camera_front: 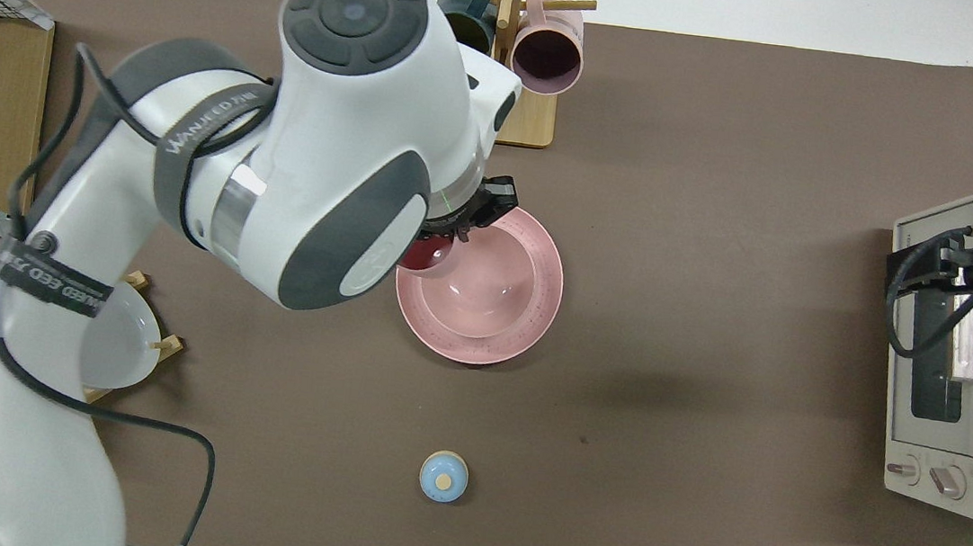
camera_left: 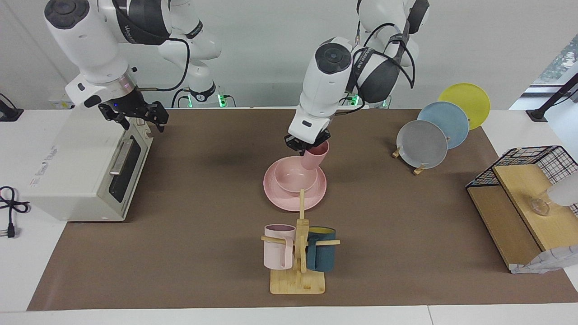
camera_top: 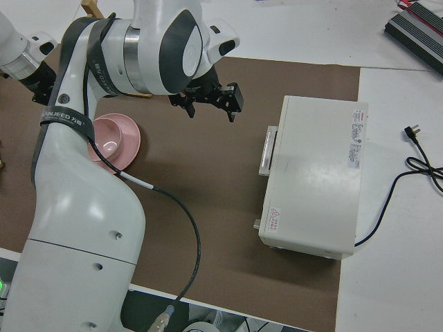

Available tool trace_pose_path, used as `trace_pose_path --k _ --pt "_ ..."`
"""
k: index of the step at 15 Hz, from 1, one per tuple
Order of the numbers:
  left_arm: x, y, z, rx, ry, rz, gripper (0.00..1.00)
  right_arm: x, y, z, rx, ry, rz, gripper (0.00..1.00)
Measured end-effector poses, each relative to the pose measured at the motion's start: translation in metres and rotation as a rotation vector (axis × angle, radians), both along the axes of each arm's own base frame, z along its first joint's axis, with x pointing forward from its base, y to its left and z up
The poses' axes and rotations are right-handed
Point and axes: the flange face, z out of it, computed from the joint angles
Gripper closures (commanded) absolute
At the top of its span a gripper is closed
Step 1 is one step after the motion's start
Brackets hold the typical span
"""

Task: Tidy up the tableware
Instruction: 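Carry the pink cup over the bowl with the left gripper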

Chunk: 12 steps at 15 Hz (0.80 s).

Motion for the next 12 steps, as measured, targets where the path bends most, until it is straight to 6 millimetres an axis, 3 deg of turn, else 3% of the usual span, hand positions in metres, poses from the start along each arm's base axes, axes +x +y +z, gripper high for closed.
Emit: trace_pose_path --k 3,12 --pt "-0.004 -0.012 -0.031 0.010 0.011 0.027 1.00 -0.009 -0.037 0.006 0.013 -0.006 -0.019 0.00" --pt "-0.002 -0.012 -0.081 0.020 0.010 0.056 1.00 -0.015 -0.021 0.017 0.026 -0.015 0.000 0.00"
